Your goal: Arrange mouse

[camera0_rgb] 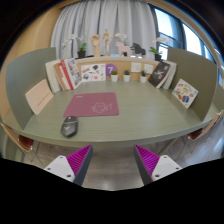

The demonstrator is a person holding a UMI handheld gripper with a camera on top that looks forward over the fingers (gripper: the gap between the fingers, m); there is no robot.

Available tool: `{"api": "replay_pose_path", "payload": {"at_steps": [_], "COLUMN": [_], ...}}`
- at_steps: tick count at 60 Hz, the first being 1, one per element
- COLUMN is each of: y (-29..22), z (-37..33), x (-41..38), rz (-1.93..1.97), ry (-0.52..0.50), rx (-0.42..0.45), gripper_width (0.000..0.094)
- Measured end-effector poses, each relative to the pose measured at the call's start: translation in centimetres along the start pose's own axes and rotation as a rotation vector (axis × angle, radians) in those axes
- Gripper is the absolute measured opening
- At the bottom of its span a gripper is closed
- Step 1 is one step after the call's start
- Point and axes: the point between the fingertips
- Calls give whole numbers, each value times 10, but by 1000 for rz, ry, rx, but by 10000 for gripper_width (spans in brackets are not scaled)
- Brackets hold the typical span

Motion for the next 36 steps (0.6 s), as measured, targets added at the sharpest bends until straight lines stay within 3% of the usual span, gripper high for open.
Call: {"api": "replay_pose_path", "payload": {"at_steps": [7,16,36], "y": [24,15,-10], "z": [20,51,125], "x": [-75,-144,-181], "rz": [-52,-70,-87], "ry": [-105,-181,-120], "rx": [-31,-24,-34], "gripper_width": [841,836,808]}}
Point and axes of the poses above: the point between the fingertips, and its own axes, seen from behind it with the camera up: x to the right, y down, z forward, the way the camera looks, and after that the axes turned 7 degrees about z, right-handed
